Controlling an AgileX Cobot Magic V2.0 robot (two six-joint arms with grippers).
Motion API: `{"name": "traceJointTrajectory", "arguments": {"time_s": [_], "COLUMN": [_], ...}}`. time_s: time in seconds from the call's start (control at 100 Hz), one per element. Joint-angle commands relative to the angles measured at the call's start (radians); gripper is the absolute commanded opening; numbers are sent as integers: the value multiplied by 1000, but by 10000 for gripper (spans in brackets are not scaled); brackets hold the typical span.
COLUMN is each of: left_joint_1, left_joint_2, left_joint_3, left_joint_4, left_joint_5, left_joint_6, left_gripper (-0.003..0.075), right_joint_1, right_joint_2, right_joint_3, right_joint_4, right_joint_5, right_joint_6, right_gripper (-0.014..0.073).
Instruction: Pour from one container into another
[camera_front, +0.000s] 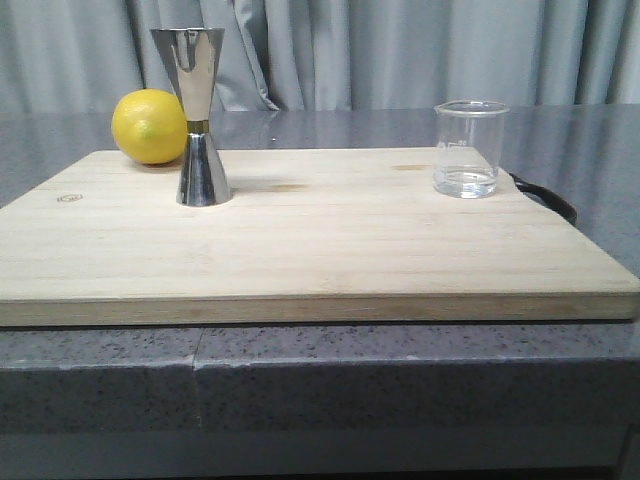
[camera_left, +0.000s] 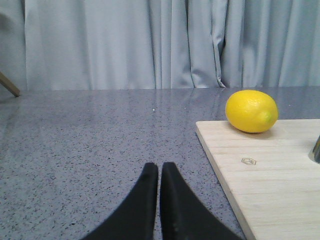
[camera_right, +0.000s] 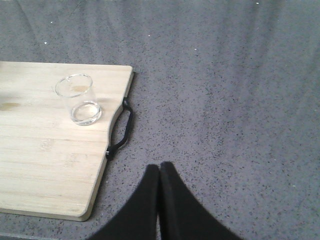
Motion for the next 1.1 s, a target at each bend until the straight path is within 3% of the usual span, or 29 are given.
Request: {"name": "traceJointTrajectory", "arguments": {"time_s": [0.0,0.38,0.6,0.74,1.03,1.09], "left_joint_1": [0,0,0,0,0,0], "left_joint_2": [-25,-25,-25,-25,-25,-25], "left_joint_3": [34,34,34,34,34,34], "left_joint_4": [-6,-6,-6,-6,-6,-6], "left_joint_5": [-82,-82,-82,-82,-80,-80], "left_joint_6": [-11,-11,-11,-11,-11,-11], "left_gripper": [-19,-19,-19,-19,-19,-19], "right_joint_1": [-4,-14,-76,-137,-172,-164], "right_joint_2": [10,-15,-173,-294,-407,-407], "right_joint_3": [-25,5,277,483,744,738], "right_joint_4": [-9,-49,-26,60,84,84], "right_joint_5": [-73,-114,-469,-678,-894,-852], "right_joint_6": [-2,-2,-2,-2,-2,-2], "right_gripper": [-70,-70,-70,-70,-70,-70]}}
